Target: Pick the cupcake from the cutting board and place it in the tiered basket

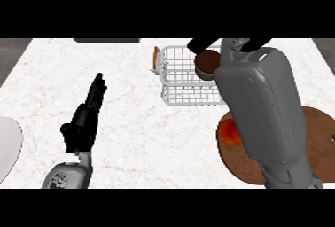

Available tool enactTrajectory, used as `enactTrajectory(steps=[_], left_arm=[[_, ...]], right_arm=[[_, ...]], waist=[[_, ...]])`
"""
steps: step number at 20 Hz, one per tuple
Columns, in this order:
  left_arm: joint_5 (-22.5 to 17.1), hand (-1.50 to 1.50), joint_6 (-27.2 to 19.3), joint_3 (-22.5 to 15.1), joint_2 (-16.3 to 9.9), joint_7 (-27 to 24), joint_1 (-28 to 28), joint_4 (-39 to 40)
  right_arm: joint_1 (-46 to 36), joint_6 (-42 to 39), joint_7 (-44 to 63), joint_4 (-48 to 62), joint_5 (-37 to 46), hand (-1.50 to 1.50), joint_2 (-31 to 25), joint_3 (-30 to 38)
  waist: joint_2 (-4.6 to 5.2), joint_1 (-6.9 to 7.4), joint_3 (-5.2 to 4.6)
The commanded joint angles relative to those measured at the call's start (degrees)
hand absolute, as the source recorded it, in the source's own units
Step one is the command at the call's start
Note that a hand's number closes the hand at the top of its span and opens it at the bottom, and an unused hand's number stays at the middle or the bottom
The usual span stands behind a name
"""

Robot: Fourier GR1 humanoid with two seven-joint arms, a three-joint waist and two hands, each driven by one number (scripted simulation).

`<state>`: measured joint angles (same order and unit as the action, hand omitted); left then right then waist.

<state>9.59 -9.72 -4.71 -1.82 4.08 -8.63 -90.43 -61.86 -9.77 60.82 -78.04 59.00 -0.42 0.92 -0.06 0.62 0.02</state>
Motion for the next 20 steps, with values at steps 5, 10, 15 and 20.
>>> enactTrajectory(steps=[5,10,15,20], left_arm=[[0.02,0.00,-0.64,1.28,0.02,-1.29,-0.32,2.63],[-0.64,0.00,-0.73,1.88,-0.39,-1.48,2.41,-0.02],[-0.23,0.00,-1.58,2.20,-0.37,0.03,2.92,-1.19],[-0.45,0.00,-0.24,2.47,-1.60,-1.24,3.60,-0.58]], right_arm=[[4.31,9.59,9.92,-12.11,5.61,-1.50,0.38,4.72],[13.38,6.31,9.32,-26.61,2.99,-1.50,-0.30,12.84],[28.16,0.06,4.39,-46.69,-6.45,-1.50,0.14,18.82],[43.26,-7.68,3.74,-64.65,-18.79,-1.50,0.41,21.66]], waist=[[-0.28,-1.74,-0.03],[-0.80,-2.69,0.06],[-1.27,-4.74,0.24],[-0.91,-4.09,0.12]])
